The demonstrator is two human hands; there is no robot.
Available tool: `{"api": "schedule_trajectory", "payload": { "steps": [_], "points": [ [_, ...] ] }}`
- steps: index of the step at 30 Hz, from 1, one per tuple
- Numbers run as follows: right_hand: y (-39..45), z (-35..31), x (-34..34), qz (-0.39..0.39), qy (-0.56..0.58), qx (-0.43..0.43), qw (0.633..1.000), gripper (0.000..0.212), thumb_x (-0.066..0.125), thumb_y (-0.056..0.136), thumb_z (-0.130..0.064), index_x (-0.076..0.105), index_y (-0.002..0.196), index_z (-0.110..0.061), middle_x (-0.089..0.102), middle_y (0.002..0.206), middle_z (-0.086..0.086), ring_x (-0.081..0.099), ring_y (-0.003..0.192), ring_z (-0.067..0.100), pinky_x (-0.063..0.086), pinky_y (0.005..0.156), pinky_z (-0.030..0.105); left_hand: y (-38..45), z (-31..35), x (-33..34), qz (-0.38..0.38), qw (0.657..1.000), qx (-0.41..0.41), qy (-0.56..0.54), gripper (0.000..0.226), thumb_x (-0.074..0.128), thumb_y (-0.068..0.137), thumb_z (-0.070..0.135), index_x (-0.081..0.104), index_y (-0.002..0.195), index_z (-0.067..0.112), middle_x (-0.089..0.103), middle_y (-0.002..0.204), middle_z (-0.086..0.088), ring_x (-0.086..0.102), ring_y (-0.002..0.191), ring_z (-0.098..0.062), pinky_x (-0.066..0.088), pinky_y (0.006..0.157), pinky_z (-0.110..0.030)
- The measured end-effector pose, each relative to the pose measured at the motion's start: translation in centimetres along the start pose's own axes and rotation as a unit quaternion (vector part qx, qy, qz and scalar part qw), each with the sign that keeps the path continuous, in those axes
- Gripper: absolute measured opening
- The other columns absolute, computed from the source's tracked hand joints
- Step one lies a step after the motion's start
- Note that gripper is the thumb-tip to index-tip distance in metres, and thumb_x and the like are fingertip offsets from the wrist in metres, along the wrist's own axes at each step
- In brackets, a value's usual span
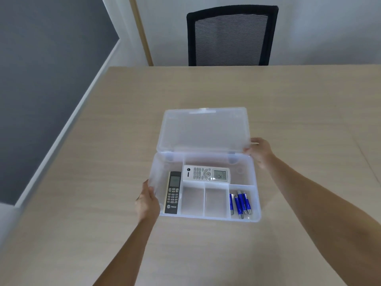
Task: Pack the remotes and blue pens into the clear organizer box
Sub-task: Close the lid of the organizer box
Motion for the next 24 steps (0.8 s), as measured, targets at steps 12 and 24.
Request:
{"api": "schedule_trajectory", "payload": {
  "steps": [12,24],
  "points": [
    [-10.2,-4.2,-1.4,-0.161,0.287,0.002,0.944,0.074,0.023,0.08,-0.073,0.053,0.121,-0.02,0.057,0.116,0.009,0.06,0.096,0.032,0.046,0.086,0.035,-0.6,0.3,-0.3,-0.172,0.952,-0.157,-0.2,0.058,0.023,0.098,0.053,0.042,0.139,0.017,0.053,0.131,-0.006,0.051,0.118,-0.026,0.036,0.103,-0.038],
    [-19.9,7.3,-1.8,0.016,-0.127,-0.097,0.987,0.052,0.065,0.076,-0.024,0.05,0.124,-0.011,0.061,0.119,0.013,0.056,0.115,0.034,0.045,0.088,0.038,-4.1,1.2,-4.4,-0.257,0.88,-0.133,-0.376,0.085,0.062,0.068,0.072,0.056,0.125,0.01,0.063,0.126,-0.008,0.057,0.119,-0.029,0.044,0.097,-0.04]
  ]
}}
Point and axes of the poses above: each hand's wrist, its own y-axis towards the middle knuckle, its own x-axis out of the palm, z = x × y, the point moved 7 cm from there along y, towards the middle knuckle
